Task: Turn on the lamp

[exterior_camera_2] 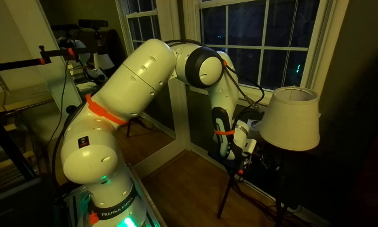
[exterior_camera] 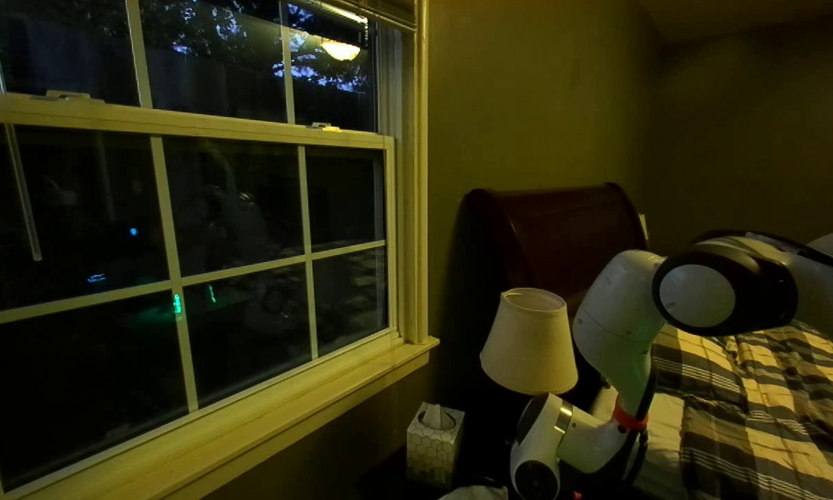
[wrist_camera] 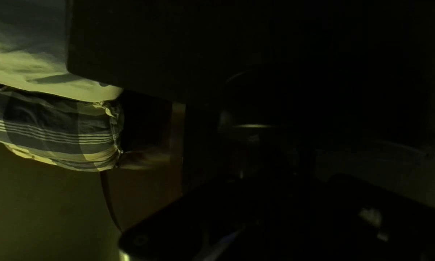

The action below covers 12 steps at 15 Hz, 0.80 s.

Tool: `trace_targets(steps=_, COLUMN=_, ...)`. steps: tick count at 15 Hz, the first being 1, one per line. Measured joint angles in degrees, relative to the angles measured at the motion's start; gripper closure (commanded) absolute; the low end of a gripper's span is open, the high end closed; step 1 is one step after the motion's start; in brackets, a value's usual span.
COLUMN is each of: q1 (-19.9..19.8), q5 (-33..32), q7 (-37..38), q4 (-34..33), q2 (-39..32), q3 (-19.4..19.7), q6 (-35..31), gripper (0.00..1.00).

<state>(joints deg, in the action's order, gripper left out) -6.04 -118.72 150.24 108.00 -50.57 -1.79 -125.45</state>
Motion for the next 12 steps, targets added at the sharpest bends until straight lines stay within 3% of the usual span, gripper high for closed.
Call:
trace_targets(steps=6, q1=1.09, q5=0.0, q7=0.09, q4=0.03, q2=-1.43, q3=-0.58, q6=5.15, gripper=1.0)
trace_targets(steps=12, q1=1.19, q5=-0.01, q7=0.04, q4=0.04, q2=-1.66, q3=-0.76, q6=5.97, gripper=1.0)
